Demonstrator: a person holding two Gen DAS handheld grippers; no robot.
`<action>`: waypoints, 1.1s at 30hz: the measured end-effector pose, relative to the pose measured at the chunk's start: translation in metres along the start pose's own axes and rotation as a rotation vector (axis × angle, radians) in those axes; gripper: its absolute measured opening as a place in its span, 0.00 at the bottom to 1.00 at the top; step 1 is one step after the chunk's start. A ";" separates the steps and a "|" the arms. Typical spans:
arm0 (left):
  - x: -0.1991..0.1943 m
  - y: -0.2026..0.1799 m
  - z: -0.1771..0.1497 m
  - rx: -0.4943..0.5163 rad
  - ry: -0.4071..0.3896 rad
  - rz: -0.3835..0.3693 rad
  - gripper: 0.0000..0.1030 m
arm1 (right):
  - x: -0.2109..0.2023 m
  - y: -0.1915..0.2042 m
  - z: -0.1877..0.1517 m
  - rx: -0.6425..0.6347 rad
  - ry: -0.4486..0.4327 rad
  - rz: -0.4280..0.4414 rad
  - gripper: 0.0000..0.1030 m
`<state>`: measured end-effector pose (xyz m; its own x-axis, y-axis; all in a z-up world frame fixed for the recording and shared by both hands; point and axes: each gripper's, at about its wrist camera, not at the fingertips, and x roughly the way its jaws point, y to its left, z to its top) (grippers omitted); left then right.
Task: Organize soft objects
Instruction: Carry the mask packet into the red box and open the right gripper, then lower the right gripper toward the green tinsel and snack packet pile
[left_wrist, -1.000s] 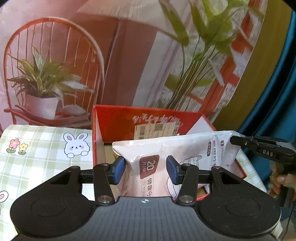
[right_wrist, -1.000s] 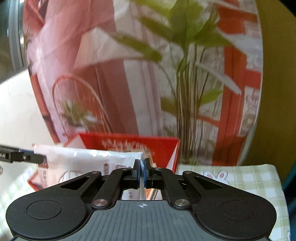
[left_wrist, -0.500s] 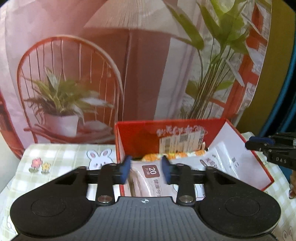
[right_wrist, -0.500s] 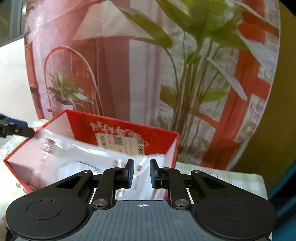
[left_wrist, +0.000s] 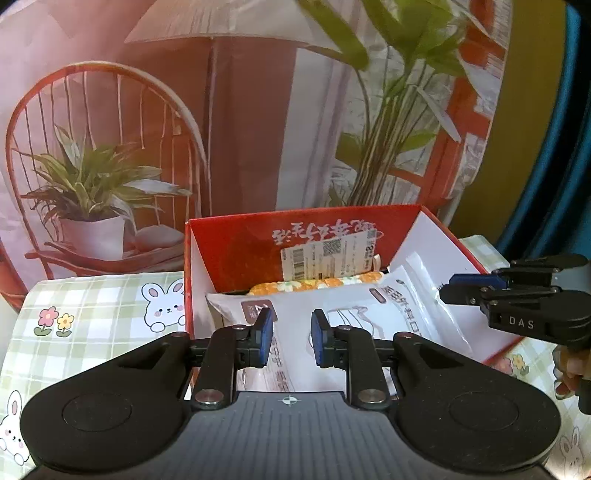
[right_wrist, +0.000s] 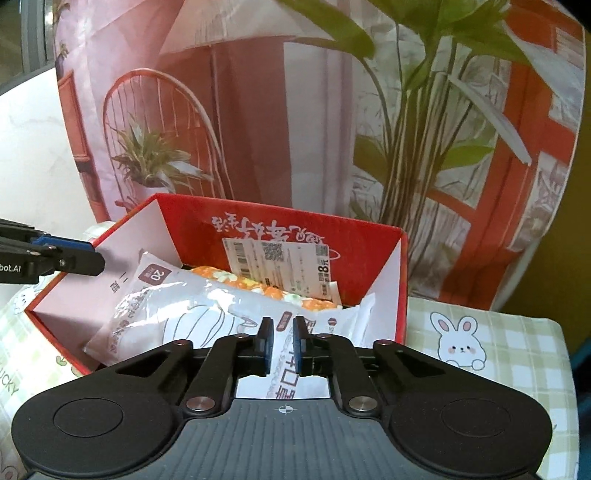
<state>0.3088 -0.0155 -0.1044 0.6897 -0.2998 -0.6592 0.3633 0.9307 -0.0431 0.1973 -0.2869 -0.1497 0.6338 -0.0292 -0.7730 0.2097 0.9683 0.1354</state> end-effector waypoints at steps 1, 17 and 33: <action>-0.003 -0.002 -0.003 0.009 -0.003 0.003 0.23 | -0.003 0.001 -0.002 0.000 -0.005 -0.002 0.15; -0.054 -0.019 -0.058 0.001 -0.006 0.011 0.36 | -0.067 0.029 -0.042 0.048 -0.105 -0.017 0.58; -0.051 -0.059 -0.112 -0.032 0.062 -0.097 0.36 | -0.094 0.037 -0.133 0.066 -0.057 -0.004 0.60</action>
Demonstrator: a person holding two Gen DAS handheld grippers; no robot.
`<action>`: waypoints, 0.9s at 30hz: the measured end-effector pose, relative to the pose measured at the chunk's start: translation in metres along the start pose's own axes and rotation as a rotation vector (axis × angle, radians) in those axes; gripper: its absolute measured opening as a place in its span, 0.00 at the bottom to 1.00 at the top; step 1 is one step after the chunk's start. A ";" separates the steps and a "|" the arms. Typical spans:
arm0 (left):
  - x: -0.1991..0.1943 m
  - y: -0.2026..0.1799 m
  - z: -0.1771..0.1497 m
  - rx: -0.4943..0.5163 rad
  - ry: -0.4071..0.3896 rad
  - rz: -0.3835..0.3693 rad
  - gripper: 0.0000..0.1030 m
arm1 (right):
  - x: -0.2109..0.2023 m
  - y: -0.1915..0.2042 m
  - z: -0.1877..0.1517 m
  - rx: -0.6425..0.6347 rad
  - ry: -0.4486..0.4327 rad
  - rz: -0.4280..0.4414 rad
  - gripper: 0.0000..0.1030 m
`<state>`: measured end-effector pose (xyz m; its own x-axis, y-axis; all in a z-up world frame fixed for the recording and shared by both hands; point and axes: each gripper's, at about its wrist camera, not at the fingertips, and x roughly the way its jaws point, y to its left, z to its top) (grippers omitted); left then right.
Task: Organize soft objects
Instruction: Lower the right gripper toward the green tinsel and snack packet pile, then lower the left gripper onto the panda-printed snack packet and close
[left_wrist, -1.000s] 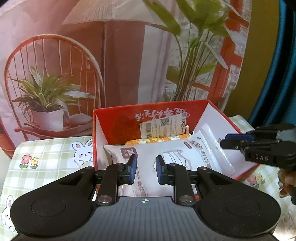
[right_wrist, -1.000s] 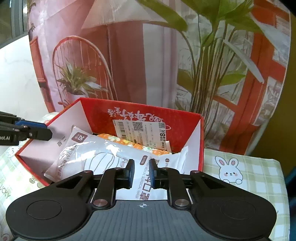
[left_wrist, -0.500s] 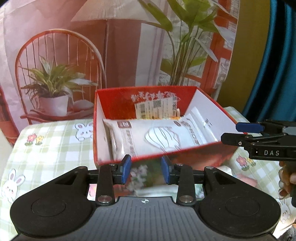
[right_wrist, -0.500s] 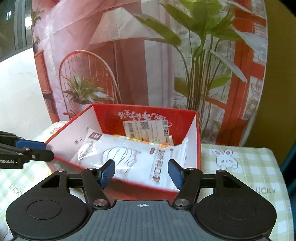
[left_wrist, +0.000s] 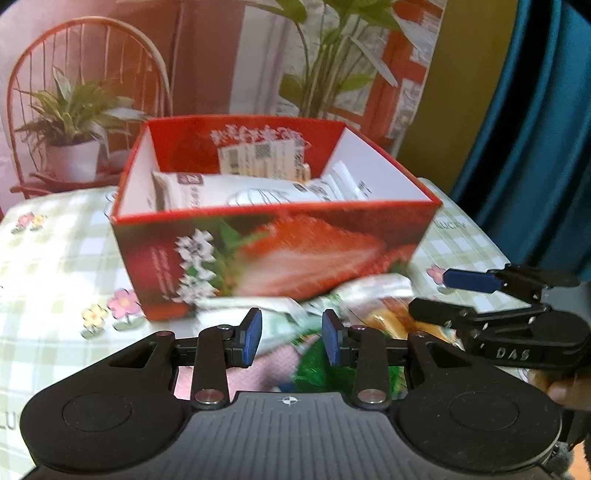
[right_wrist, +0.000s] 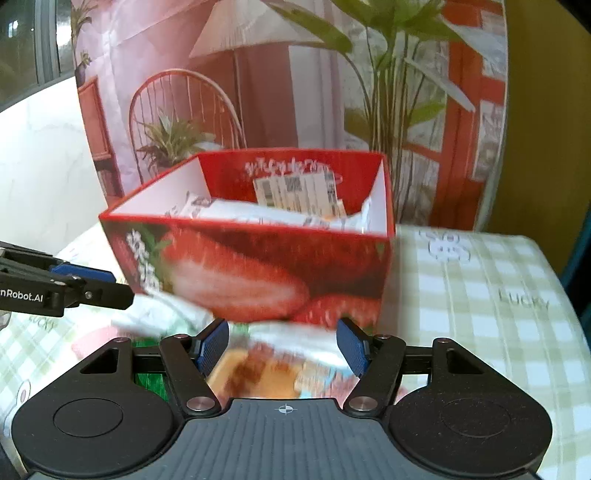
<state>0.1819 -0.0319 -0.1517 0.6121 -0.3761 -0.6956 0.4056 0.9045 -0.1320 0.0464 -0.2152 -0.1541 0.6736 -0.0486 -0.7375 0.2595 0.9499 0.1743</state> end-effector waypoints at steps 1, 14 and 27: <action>0.000 -0.002 -0.002 -0.002 0.003 -0.006 0.36 | -0.001 -0.001 -0.004 -0.001 0.002 0.001 0.60; 0.008 -0.020 -0.003 -0.015 0.019 -0.070 0.36 | -0.023 -0.008 -0.044 0.001 0.027 0.053 0.60; 0.021 -0.035 -0.008 -0.035 0.055 -0.130 0.36 | -0.013 0.002 -0.054 -0.049 0.053 0.126 0.64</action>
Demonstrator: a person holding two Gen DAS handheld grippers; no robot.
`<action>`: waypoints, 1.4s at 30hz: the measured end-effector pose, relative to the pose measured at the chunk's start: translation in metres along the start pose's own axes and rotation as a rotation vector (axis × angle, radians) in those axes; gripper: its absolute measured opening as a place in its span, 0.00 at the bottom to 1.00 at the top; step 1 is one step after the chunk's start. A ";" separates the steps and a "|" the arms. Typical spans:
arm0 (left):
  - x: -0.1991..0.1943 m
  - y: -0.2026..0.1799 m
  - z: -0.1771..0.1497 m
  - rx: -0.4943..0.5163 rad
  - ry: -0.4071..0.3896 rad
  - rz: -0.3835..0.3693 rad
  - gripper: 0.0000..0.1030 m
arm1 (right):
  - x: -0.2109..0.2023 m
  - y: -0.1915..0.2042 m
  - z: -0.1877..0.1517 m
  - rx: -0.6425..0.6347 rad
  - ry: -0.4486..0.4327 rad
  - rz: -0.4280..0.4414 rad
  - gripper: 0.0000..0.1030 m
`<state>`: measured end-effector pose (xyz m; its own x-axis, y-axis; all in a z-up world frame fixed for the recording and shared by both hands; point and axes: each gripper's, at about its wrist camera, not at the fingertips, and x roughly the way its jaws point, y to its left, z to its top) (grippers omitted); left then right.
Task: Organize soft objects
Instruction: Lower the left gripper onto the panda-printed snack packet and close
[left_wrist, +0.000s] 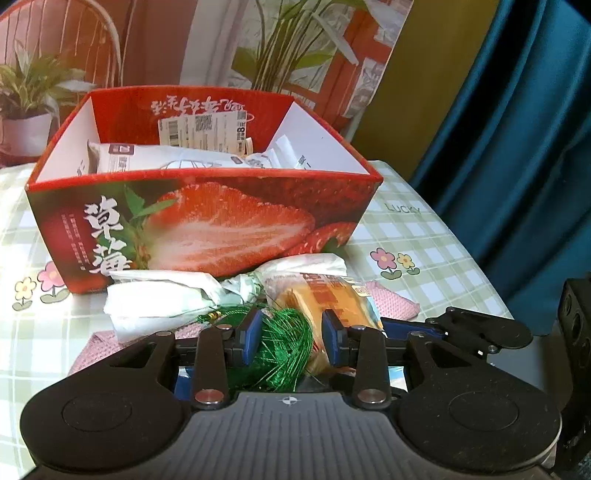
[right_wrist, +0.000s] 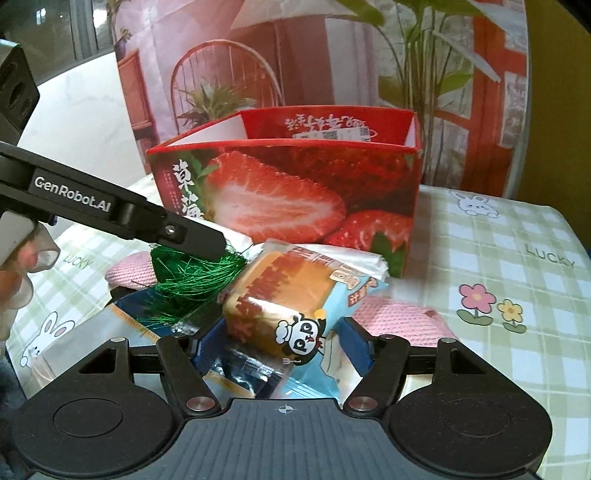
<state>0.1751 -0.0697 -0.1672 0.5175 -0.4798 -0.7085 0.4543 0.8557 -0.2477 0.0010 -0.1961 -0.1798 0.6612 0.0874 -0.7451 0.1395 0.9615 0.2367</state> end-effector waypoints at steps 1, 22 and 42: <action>0.000 0.000 0.000 0.001 0.002 0.000 0.36 | 0.001 0.000 0.000 0.002 0.000 0.006 0.63; 0.027 0.029 0.026 -0.071 0.025 -0.012 0.29 | 0.013 -0.007 0.010 -0.057 -0.009 0.049 0.39; 0.071 0.045 0.041 -0.196 0.109 -0.166 0.36 | 0.023 -0.024 0.013 0.065 0.010 0.071 0.41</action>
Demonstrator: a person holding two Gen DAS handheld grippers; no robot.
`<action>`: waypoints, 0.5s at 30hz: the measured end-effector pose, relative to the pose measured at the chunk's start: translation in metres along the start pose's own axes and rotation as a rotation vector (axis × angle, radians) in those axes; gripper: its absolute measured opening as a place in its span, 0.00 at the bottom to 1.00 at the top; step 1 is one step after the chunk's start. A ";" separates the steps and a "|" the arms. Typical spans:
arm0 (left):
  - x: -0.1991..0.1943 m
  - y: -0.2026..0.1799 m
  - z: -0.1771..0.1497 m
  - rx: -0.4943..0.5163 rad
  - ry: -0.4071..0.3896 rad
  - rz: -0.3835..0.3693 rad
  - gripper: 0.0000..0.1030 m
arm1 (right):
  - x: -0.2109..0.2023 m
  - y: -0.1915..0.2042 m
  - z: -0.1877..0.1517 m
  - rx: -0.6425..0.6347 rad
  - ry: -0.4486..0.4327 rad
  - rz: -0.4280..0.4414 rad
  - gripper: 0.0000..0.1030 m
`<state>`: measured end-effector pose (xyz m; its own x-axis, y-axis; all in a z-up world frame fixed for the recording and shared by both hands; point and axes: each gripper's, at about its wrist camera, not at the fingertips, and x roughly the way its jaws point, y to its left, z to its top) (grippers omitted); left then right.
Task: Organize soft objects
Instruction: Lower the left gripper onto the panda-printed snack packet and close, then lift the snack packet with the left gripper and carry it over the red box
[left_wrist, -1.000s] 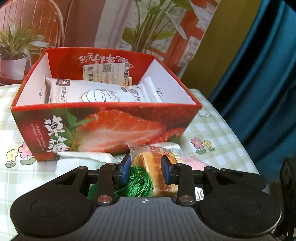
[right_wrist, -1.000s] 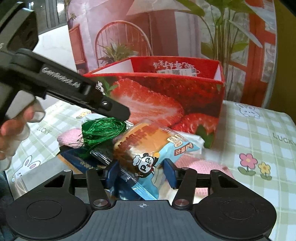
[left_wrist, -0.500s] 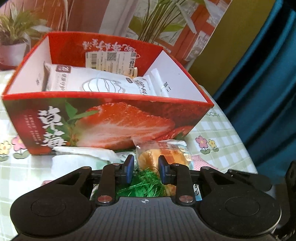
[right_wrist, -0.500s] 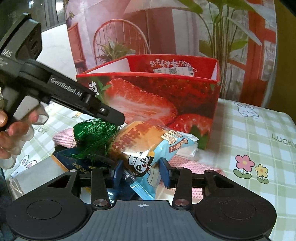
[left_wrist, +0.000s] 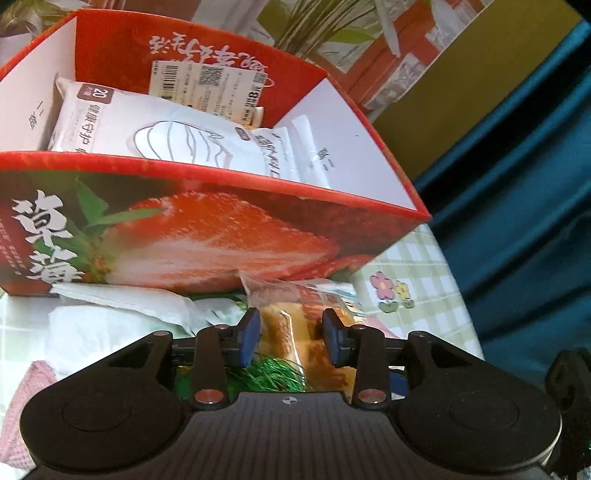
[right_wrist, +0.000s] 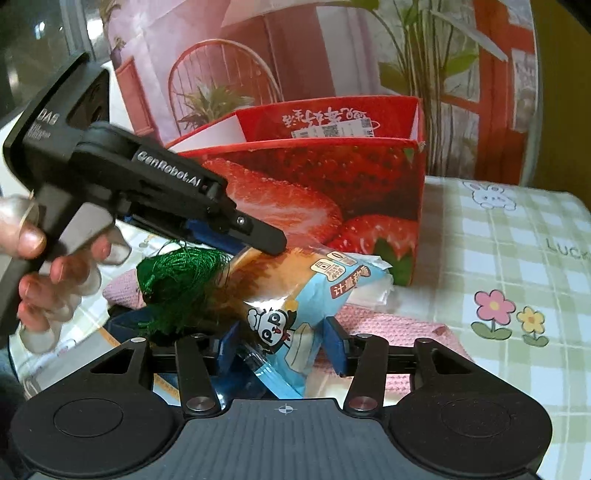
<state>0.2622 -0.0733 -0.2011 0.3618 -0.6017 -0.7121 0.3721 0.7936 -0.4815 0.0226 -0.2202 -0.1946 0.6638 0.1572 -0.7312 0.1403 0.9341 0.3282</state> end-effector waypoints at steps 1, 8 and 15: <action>-0.002 -0.002 0.000 0.010 -0.002 0.000 0.36 | -0.001 0.000 0.000 0.010 -0.004 0.007 0.40; -0.025 -0.020 0.005 0.062 -0.064 -0.053 0.35 | -0.019 0.008 0.008 -0.050 -0.050 -0.021 0.37; -0.050 -0.044 0.016 0.122 -0.143 -0.110 0.35 | -0.042 0.015 0.032 -0.200 -0.066 -0.086 0.36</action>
<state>0.2412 -0.0798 -0.1365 0.4275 -0.6973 -0.5753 0.5131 0.7111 -0.4806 0.0206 -0.2231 -0.1400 0.7032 0.0587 -0.7086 0.0544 0.9892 0.1359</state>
